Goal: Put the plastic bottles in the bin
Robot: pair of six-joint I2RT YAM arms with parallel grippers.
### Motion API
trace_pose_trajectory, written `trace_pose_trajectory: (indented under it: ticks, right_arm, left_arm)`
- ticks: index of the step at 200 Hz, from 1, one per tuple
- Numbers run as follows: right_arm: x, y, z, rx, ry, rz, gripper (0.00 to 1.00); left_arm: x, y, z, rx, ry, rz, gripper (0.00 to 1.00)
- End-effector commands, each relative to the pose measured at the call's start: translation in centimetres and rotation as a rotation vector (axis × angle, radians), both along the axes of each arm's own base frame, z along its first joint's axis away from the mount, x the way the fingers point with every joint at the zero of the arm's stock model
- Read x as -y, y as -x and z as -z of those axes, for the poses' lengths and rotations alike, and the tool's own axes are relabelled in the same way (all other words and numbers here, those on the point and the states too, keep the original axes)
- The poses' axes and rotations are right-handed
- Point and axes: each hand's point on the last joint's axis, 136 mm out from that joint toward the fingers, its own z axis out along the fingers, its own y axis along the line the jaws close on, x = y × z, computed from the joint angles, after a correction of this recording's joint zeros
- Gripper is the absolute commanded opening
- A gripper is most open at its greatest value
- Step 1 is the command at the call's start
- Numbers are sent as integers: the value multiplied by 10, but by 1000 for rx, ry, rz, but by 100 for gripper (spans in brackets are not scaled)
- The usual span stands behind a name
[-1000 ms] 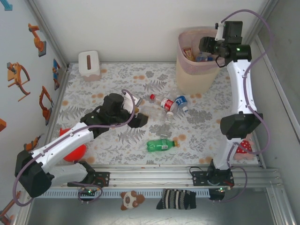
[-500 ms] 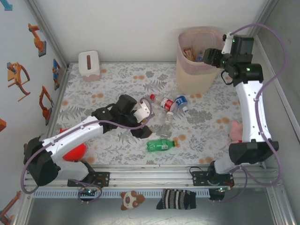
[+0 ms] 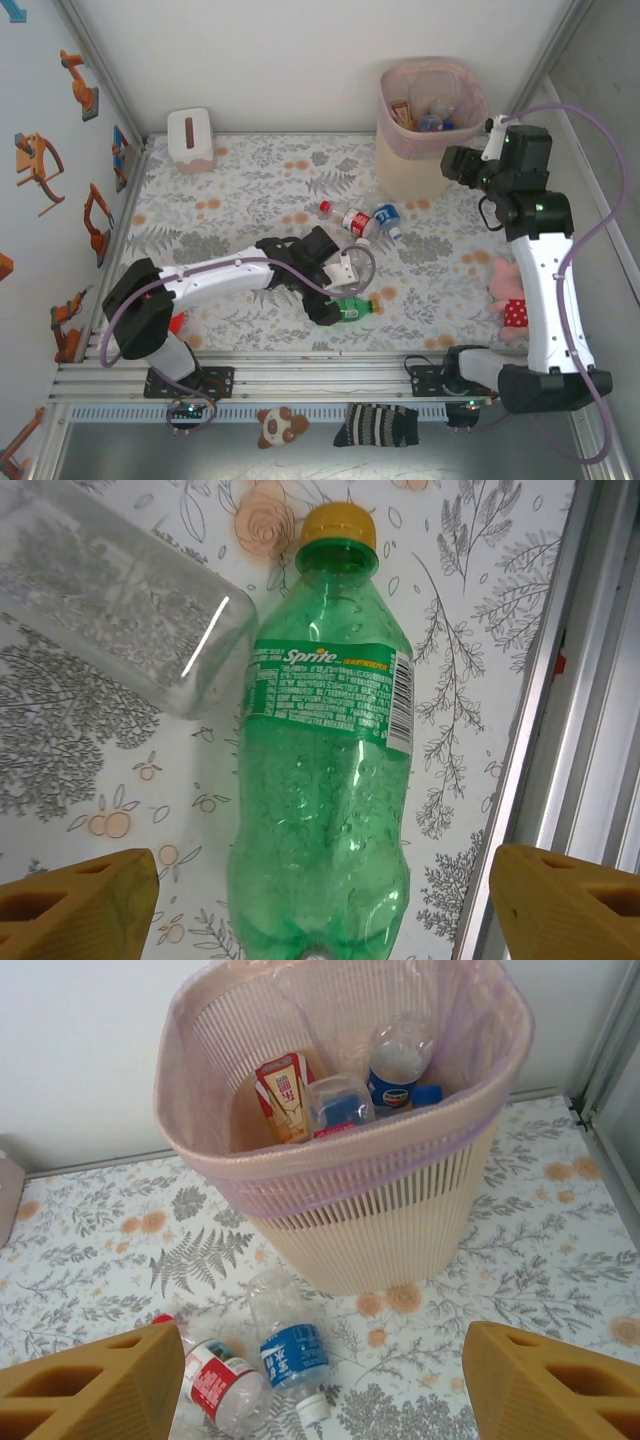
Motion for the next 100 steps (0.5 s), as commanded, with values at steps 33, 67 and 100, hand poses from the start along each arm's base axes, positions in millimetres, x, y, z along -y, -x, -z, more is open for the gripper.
trace_pose_trajectory:
  ticks: [33, 67, 100]
  right_arm:
    - [9, 21, 14, -35, 20, 33, 72]
    - [9, 26, 18, -41, 24, 31, 72]
    - [10, 29, 20, -48, 32, 29, 72]
  left_arm:
    - [-8, 2, 32, 57, -196, 51, 86]
    - [-14, 2, 51, 82, -292, 80, 85]
    - [-17, 0, 61, 94, -347, 94, 81]
